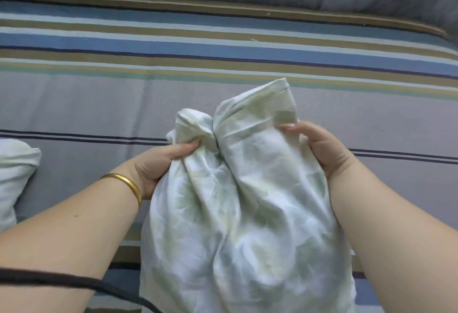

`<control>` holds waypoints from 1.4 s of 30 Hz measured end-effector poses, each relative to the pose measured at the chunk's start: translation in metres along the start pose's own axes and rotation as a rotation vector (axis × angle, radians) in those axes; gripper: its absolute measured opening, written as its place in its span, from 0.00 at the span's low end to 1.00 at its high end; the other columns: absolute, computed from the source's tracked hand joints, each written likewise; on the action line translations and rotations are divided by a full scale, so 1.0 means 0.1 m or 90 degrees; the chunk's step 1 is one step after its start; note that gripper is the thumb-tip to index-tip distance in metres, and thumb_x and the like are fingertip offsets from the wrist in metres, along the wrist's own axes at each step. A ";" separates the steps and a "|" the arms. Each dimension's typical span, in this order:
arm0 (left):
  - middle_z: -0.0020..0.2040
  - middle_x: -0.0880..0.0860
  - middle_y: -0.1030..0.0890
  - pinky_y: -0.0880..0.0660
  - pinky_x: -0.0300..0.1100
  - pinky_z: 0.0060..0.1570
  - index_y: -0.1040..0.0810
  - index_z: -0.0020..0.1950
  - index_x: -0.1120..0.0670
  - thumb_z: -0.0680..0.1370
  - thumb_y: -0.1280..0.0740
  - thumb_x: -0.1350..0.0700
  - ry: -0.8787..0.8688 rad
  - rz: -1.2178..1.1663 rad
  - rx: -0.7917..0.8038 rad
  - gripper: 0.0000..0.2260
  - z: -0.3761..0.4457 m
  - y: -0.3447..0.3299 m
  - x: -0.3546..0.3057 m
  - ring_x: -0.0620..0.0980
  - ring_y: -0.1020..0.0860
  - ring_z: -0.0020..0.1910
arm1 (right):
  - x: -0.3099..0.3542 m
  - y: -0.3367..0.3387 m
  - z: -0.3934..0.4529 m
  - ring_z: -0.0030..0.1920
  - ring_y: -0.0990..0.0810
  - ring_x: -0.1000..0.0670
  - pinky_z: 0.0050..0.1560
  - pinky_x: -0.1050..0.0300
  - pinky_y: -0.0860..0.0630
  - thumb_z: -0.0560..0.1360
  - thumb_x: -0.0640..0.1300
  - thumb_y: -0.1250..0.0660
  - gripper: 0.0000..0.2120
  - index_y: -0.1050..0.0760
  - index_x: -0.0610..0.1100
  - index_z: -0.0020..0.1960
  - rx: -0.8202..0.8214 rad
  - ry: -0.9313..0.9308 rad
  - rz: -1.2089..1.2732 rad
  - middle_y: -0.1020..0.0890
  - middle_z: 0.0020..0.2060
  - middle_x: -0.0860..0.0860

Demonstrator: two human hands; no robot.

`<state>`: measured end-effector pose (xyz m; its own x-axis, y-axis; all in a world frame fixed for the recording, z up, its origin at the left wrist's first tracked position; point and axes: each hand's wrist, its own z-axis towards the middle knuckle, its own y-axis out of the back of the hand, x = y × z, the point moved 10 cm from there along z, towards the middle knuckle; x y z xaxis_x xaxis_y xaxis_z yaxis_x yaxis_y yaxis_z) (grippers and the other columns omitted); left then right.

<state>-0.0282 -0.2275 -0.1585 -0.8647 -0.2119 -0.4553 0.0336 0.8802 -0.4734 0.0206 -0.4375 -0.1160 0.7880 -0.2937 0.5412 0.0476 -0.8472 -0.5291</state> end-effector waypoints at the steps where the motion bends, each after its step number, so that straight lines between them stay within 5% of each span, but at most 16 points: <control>1: 0.60 0.60 0.17 0.19 0.51 0.53 0.16 0.59 0.58 0.67 0.22 0.47 -0.037 -0.026 -0.026 0.23 0.02 0.03 -0.08 0.59 0.18 0.59 | 0.12 0.03 0.03 0.49 0.15 0.43 0.48 0.49 0.17 0.68 0.40 0.31 0.21 0.21 0.40 0.61 -0.046 0.050 0.028 0.15 0.49 0.42; 3: 0.60 0.60 0.17 0.18 0.51 0.51 0.16 0.59 0.57 0.72 0.27 0.46 -0.116 -0.064 -0.155 0.20 0.05 0.26 -0.22 0.57 0.17 0.56 | 0.24 0.22 0.08 0.55 0.17 0.41 0.56 0.44 0.19 0.75 0.41 0.35 0.21 0.26 0.40 0.67 -0.175 0.092 0.076 0.18 0.57 0.39; 5: 0.58 0.60 0.17 0.19 0.52 0.52 0.18 0.60 0.57 0.77 0.32 0.43 -0.139 -0.093 -0.336 0.20 0.02 0.62 -0.23 0.58 0.16 0.53 | 0.24 0.51 0.05 0.54 0.17 0.40 0.56 0.43 0.20 0.77 0.50 0.32 0.22 0.26 0.41 0.68 -0.332 0.066 -0.048 0.18 0.59 0.40; 7: 0.61 0.59 0.18 0.21 0.58 0.57 0.23 0.66 0.55 0.79 0.33 0.43 -0.157 -0.119 -0.453 0.21 -0.03 0.86 -0.21 0.60 0.18 0.56 | 0.19 0.74 -0.02 0.48 0.19 0.44 0.48 0.47 0.19 0.73 0.57 0.27 0.31 0.31 0.47 0.71 -0.414 0.023 -0.244 0.20 0.55 0.45; 9: 0.66 0.58 0.22 0.24 0.59 0.61 0.30 0.73 0.52 0.77 0.29 0.48 -0.196 -0.090 -0.489 0.26 -0.06 0.92 -0.23 0.59 0.20 0.60 | 0.18 0.87 -0.07 0.43 0.20 0.47 0.39 0.52 0.23 0.71 0.53 0.24 0.35 0.36 0.49 0.73 -0.459 0.005 -0.369 0.22 0.53 0.47; 11: 0.72 0.56 0.31 0.30 0.51 0.66 0.37 0.76 0.49 0.74 0.27 0.50 -0.193 0.111 -0.616 0.33 -0.21 0.93 -0.27 0.58 0.25 0.64 | 0.26 0.97 -0.15 0.50 0.18 0.41 0.49 0.46 0.20 0.74 0.45 0.28 0.27 0.34 0.48 0.70 -0.541 0.024 -0.440 0.20 0.56 0.44; 14: 0.69 0.58 0.35 0.38 0.45 0.66 0.29 0.70 0.50 0.75 0.29 0.50 -0.332 0.506 -0.788 0.24 -0.52 0.50 -0.62 0.61 0.33 0.65 | 0.60 0.83 -0.38 0.60 0.24 0.38 0.61 0.46 0.27 0.74 0.41 0.37 0.18 0.30 0.46 0.64 -0.703 0.163 -0.689 0.22 0.58 0.42; 16: 0.63 0.58 0.30 0.41 0.46 0.64 0.22 0.61 0.51 0.75 0.30 0.48 -0.487 0.701 -0.710 0.16 -0.50 -0.04 -0.76 0.61 0.32 0.63 | 0.66 0.36 -0.34 0.60 0.26 0.40 0.61 0.47 0.30 0.74 0.42 0.36 0.14 0.26 0.46 0.59 -0.592 0.333 -0.817 0.23 0.55 0.46; 18: 0.61 0.54 0.27 0.41 0.47 0.62 0.20 0.56 0.48 0.76 0.33 0.44 -0.503 0.889 -0.590 0.13 -0.28 -0.43 -0.70 0.58 0.30 0.62 | 0.40 -0.12 -0.11 0.62 0.26 0.44 0.62 0.47 0.30 0.76 0.48 0.36 0.12 0.24 0.50 0.59 -0.362 0.330 -0.936 0.21 0.56 0.50; 22: 0.70 0.47 0.30 0.41 0.52 0.69 0.28 0.67 0.43 0.77 0.43 0.32 -0.172 1.073 -0.376 0.24 0.23 -0.41 -0.31 0.54 0.34 0.70 | -0.23 -0.31 0.20 0.74 0.37 0.52 0.73 0.47 0.46 0.79 0.64 0.46 0.17 0.27 0.61 0.63 -0.108 0.109 -1.216 0.27 0.70 0.59; 26: 0.80 0.48 0.43 0.42 0.56 0.74 0.38 0.76 0.41 0.65 0.50 0.21 0.013 1.074 -0.274 0.44 0.28 -0.24 -0.11 0.60 0.41 0.76 | -0.39 -0.08 0.13 0.68 0.31 0.51 0.63 0.48 0.36 0.75 0.72 0.56 0.23 0.33 0.65 0.62 -0.083 0.005 -1.204 0.27 0.68 0.60; 29: 0.78 0.47 0.41 0.42 0.55 0.73 0.38 0.75 0.38 0.58 0.55 0.17 0.044 1.103 -0.233 0.50 0.24 -0.30 -0.13 0.59 0.41 0.76 | -0.32 -0.06 0.09 0.66 0.27 0.50 0.58 0.48 0.33 0.75 0.74 0.57 0.26 0.34 0.64 0.64 -0.087 -0.016 -1.211 0.24 0.67 0.58; 35: 0.72 0.47 0.29 0.38 0.49 0.66 0.28 0.68 0.37 0.65 0.50 0.19 0.112 1.078 -0.137 0.38 0.13 -0.44 -0.01 0.53 0.32 0.71 | -0.37 -0.12 0.06 0.75 0.36 0.46 0.71 0.43 0.43 0.80 0.67 0.57 0.29 0.36 0.57 0.75 -0.056 -0.147 -1.274 0.31 0.75 0.51; 39: 0.70 0.44 0.27 0.40 0.39 0.65 0.22 0.60 0.35 0.70 0.40 0.25 0.206 0.965 -0.076 0.24 0.01 -0.53 0.17 0.49 0.31 0.70 | -0.48 -0.05 -0.05 0.66 0.26 0.43 0.67 0.45 0.34 0.71 0.75 0.51 0.36 0.30 0.57 0.70 -0.077 -0.254 -1.202 0.24 0.67 0.47; 42: 0.47 0.44 0.19 0.29 0.41 0.52 0.15 0.41 0.42 0.68 0.40 0.24 0.252 0.929 -0.120 0.24 -0.08 -0.53 0.14 0.43 0.22 0.45 | -0.53 0.05 -0.18 0.51 0.22 0.50 0.57 0.48 0.32 0.69 0.79 0.55 0.35 0.23 0.58 0.56 -0.044 -0.337 -1.264 0.20 0.52 0.51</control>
<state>-0.0459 -0.2738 -0.1330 -0.2084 0.9602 -0.1859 0.9142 0.2588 0.3118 -0.0319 -0.4339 -0.1361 -0.2372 0.9714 0.0135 0.8712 0.2066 0.4454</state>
